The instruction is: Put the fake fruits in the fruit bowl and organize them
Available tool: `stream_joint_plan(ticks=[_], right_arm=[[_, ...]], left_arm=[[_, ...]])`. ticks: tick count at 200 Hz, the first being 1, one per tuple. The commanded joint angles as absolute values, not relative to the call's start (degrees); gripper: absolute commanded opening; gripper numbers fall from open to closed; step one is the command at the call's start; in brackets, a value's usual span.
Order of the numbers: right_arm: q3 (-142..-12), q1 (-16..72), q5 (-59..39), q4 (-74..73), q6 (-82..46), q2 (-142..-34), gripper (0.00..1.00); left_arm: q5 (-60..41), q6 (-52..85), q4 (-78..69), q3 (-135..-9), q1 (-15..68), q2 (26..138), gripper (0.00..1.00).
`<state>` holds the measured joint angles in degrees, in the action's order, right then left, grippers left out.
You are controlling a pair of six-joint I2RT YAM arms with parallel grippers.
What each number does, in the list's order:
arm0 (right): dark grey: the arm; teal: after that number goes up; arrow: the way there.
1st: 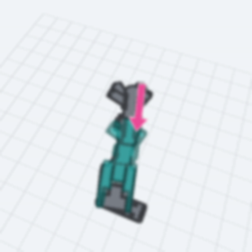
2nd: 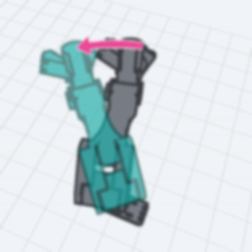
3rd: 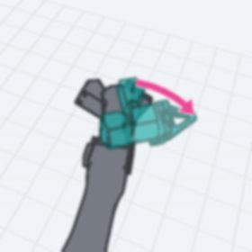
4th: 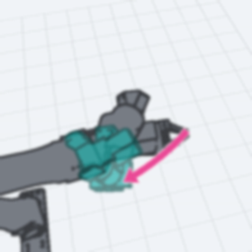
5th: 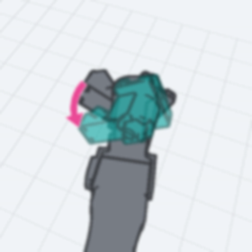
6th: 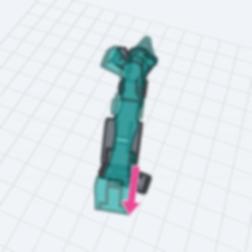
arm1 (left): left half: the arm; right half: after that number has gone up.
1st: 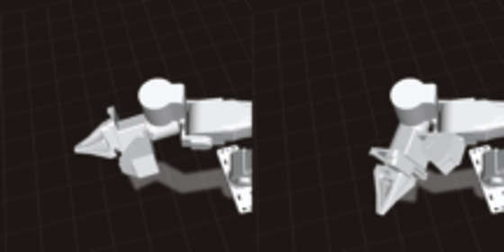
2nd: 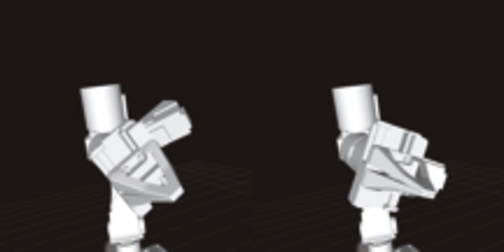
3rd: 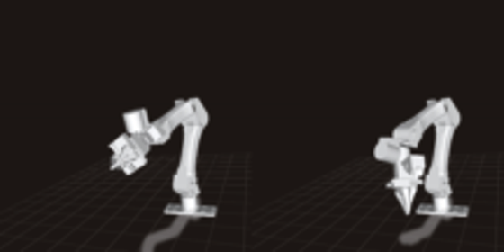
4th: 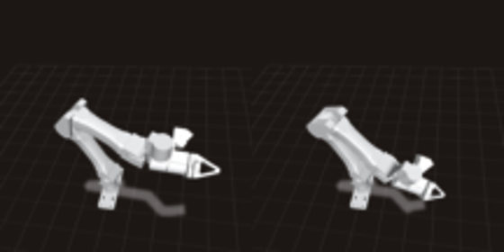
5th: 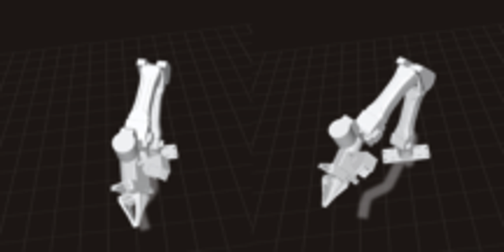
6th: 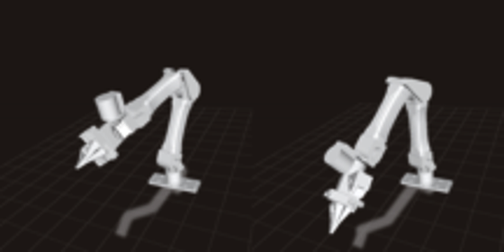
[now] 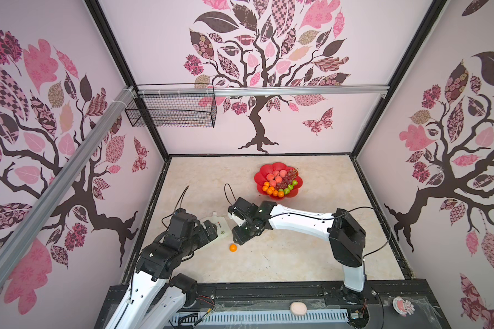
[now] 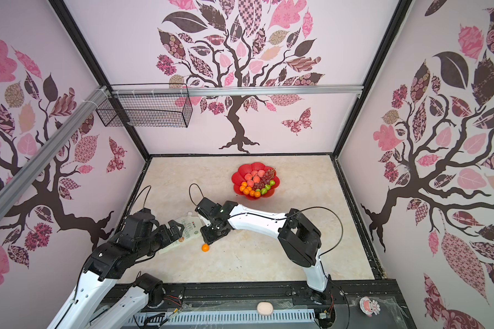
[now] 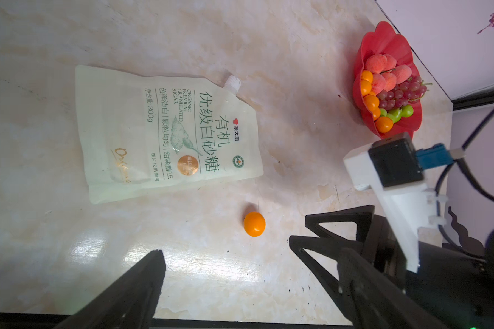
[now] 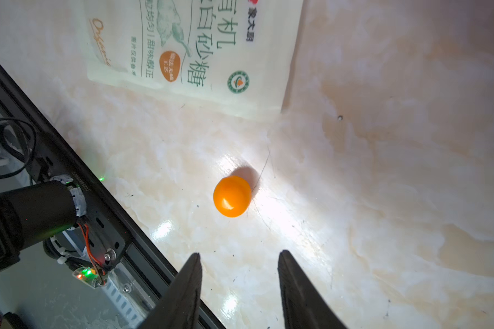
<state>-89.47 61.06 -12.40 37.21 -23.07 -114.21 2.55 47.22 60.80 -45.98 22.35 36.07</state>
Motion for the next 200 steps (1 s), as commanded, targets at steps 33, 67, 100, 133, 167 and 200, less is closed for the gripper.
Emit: stream_joint_plan(ticks=[33, 67, 100, 133, 167, 200], right_arm=[[-94.01, 61.79, -15.42, 38.32, -23.2, -121.11, 0.47], [-95.22, 61.83, -17.7, 37.83, -23.38, -123.42, 0.47], [-96.24, 61.88, -18.46, 38.36, -23.48, -125.1, 0.47], [-96.69, 61.96, -17.93, 38.99, -23.29, -125.93, 0.47], [-96.7, 61.96, -17.6, 38.94, -23.64, -126.55, 0.47], [-96.87, 61.96, -16.74, 38.98, -23.55, -127.3, 0.46]], left_arm=[[2.92, 46.93, 59.8, -43.82, 21.64, 36.55, 0.98], [2.42, 47.02, 58.73, -42.94, 21.39, 36.28, 0.99], [2.37, 46.93, 58.16, -42.69, 21.2, 36.21, 0.99], [2.11, 46.8, 57.89, -42.63, 21.1, 36.04, 0.98], [2.02, 46.77, 57.77, -42.46, 21.09, 35.86, 0.98], [2.02, 46.79, 57.53, -42.37, 21.08, 35.69, 0.98]])
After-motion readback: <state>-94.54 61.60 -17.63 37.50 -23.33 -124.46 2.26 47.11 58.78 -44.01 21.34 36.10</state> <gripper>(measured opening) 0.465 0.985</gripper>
